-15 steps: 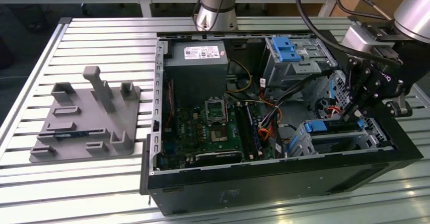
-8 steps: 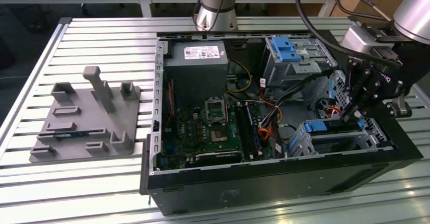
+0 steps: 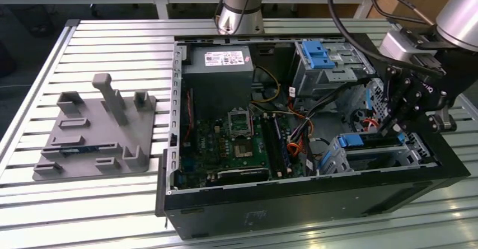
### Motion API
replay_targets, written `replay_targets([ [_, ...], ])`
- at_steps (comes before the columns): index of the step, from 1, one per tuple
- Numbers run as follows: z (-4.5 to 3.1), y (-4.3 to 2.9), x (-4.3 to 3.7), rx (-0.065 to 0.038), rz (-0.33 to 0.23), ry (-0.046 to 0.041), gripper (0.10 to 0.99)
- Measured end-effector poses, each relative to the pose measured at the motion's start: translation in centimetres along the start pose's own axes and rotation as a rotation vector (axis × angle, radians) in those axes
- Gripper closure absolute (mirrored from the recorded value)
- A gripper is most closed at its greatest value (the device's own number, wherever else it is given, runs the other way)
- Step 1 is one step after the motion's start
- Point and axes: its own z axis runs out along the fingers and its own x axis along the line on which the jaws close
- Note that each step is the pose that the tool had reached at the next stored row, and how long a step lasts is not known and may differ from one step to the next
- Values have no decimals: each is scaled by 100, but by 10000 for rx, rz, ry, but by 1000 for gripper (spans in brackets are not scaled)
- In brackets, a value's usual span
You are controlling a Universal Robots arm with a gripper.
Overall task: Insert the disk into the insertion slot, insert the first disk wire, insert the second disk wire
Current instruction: 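Insert the first disk wire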
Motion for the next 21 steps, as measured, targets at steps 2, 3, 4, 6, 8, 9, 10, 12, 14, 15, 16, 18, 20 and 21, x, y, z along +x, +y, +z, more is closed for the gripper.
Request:
replay_targets([
  [2, 9, 0, 0, 0, 0, -1, 922],
  [3, 15, 0, 0, 0, 0, 1, 922],
  [4, 21, 0, 0, 0, 0, 1, 922],
  [6, 32, -1, 1, 2, -1, 10, 922],
  [8, 40, -1, 3, 1, -1, 13, 922],
  [9, 47, -1, 2, -1, 0, -4, 922],
  [10, 52, 0, 3, -2, 1, -12, 910],
  [12, 36, 0, 3, 1, 1, -2, 851],
  [14, 2, 0, 5, 4, 0, -2, 784],
  [15, -23, 0, 6, 7, 0, 0, 784],
  [16, -57, 1, 8, 11, 0, 2, 784],
  [18, -126, 2, 11, 24, 1, 0, 784],
  [20, -200, 4, 14, 38, 2, 0, 784],
  [21, -240, 5, 16, 40, 2, -2, 784],
])
